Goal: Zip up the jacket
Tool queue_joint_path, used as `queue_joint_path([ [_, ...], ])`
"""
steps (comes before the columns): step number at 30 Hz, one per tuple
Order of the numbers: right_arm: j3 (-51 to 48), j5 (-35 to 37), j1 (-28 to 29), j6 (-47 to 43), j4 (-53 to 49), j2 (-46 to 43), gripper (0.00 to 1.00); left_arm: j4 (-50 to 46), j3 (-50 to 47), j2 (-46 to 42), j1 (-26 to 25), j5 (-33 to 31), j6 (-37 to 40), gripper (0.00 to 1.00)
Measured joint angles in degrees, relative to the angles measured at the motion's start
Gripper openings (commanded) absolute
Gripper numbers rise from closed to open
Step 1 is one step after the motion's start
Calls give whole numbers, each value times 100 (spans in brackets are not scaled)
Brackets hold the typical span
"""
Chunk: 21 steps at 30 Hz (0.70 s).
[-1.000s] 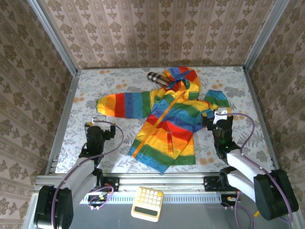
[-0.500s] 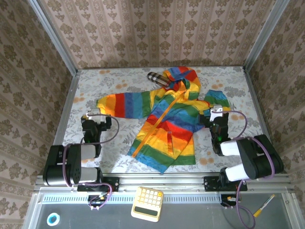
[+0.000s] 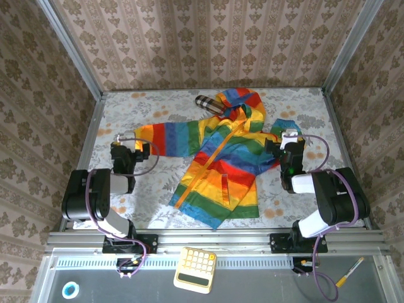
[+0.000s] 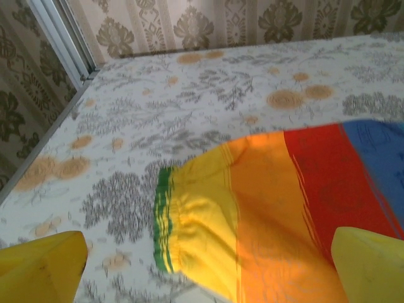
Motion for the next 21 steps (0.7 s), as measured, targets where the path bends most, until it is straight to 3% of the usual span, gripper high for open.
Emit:
queue_joint_path([
  [21, 39, -256, -122, 144, -354, 0, 100, -431, 122, 0, 0, 0, 0, 100],
])
